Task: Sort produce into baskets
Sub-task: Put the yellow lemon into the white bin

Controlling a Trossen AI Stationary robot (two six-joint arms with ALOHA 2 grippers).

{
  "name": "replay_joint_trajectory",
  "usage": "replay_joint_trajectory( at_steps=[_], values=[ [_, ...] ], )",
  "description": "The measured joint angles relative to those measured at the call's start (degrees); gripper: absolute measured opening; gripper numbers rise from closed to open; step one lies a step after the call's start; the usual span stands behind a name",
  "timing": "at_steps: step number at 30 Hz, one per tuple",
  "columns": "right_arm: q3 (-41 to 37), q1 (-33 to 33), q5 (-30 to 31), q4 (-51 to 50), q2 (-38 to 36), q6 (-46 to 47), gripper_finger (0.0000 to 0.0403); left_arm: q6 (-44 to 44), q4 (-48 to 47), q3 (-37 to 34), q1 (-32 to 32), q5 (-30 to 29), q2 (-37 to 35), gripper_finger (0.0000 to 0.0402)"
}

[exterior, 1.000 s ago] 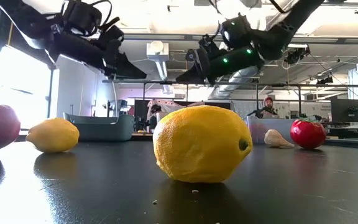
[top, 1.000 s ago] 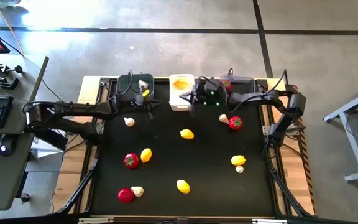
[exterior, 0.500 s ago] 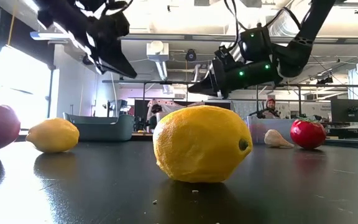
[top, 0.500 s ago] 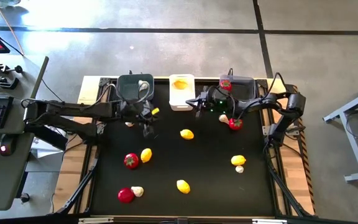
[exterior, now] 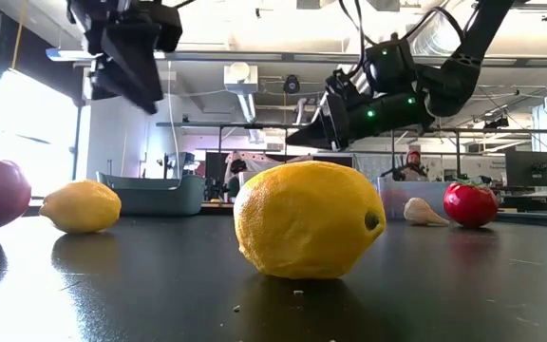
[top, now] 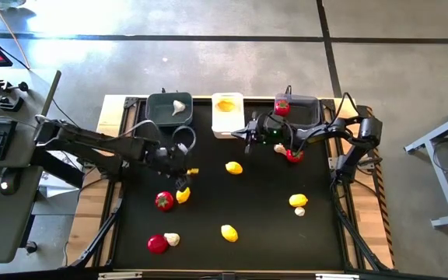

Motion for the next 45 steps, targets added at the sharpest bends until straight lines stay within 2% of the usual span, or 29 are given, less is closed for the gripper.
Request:
replay_joint_trajectory(
  at_steps=[10, 15, 20, 30, 34, 40, 45],
  values=[
    [0.0, 0.1, -0.4, -2.5, 0.0, -0.8, 0.0000, -10.7, -12.9, 8.1, -1.7, 8.0, 13.0, 0.0221],
    [0.0, 0.1, -0.4, -2.8, 0.0, -1.0, 0.0000, -14.3, -13.0, 9.0, -1.7, 11.7, 17.0, 0.0249],
    [0.0, 0.1, -0.4, -2.8, 0.0, -1.0, 0.0000, -15.9, -14.6, 9.0, -1.3, 12.7, 19.9, 0.0257],
    [0.0, 0.1, -0.4, -3.2, 0.0, -1.0, 0.0000, -11.4, -15.5, 8.9, -1.3, 12.3, 25.1, 0.0257],
    [0.0, 0.1, -0.4, -3.3, 0.0, -1.0, 0.0000, -8.8, -15.5, 8.9, -1.3, 12.5, 26.6, 0.0244],
    [0.0, 0.1, -1.5, -3.6, 0.0, 1.0, 0.0000, 2.8, -15.6, 8.9, -1.6, 12.3, 26.4, 0.0185],
    [0.0, 0.2, -1.6, -3.9, 0.0, 0.1, 0.0000, 11.2, -16.0, 8.8, -1.4, 7.6, 26.3, 0.0123]
  ],
)
